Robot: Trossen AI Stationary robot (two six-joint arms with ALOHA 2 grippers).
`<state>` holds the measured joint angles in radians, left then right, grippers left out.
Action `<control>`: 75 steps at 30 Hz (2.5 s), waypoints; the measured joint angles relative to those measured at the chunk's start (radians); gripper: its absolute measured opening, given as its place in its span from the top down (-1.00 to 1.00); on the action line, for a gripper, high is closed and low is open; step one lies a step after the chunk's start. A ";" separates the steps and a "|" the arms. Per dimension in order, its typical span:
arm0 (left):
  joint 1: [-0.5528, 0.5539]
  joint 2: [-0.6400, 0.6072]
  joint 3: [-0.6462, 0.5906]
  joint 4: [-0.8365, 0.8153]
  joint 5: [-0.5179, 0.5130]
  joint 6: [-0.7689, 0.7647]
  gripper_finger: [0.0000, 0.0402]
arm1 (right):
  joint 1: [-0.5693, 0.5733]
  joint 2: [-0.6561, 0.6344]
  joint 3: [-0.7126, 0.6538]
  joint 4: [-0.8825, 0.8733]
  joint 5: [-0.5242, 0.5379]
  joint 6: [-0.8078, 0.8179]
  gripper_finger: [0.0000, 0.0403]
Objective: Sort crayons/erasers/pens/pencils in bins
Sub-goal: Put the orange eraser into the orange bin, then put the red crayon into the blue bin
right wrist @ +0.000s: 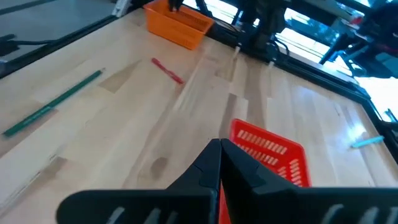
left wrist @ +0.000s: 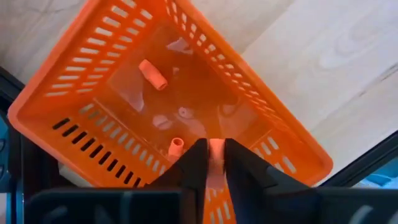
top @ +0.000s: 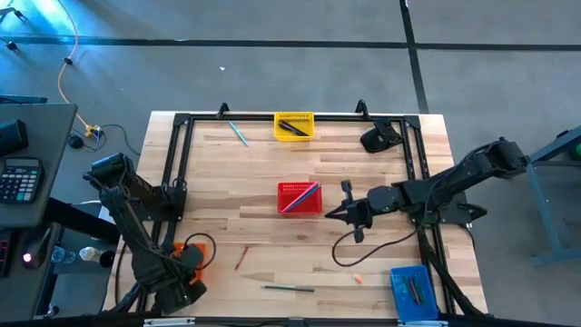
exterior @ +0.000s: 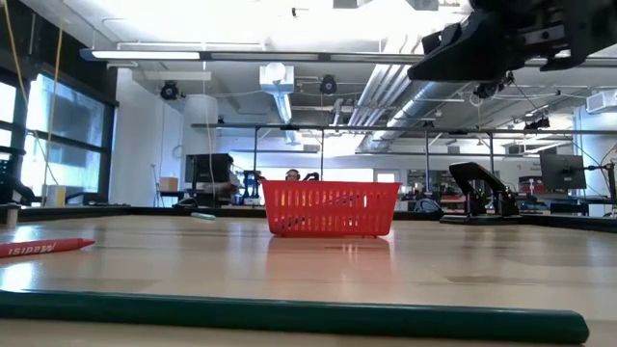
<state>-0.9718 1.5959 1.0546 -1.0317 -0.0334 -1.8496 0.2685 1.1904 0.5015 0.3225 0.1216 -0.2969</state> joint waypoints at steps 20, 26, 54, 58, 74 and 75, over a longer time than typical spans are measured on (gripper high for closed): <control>0.160 -0.181 0.000 0.023 -0.031 0.261 0.36 | -0.132 0.000 0.000 -0.004 -0.059 0.035 1.00; 0.270 -0.129 0.001 0.157 -0.084 0.424 0.49 | -0.171 0.000 -0.047 0.094 -0.087 0.059 1.00; 0.411 0.202 0.001 0.351 -0.091 0.474 0.23 | -0.148 0.000 -0.111 0.281 -0.040 0.112 1.00; 0.411 0.231 0.003 0.361 -0.091 0.467 0.28 | -0.148 0.000 -0.111 0.281 -0.039 0.105 1.00; 0.418 0.235 0.002 0.340 -0.076 0.565 0.95 | -0.148 0.000 -0.111 0.280 -0.045 0.105 1.00; 0.420 0.235 0.002 0.340 -0.083 0.569 0.96 | -0.148 0.000 -0.111 0.280 -0.047 0.105 1.00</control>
<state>-0.5516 1.8309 1.0561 -0.6914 -0.1168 -1.2802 0.1204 1.1900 0.3904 0.6028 0.0751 -0.1916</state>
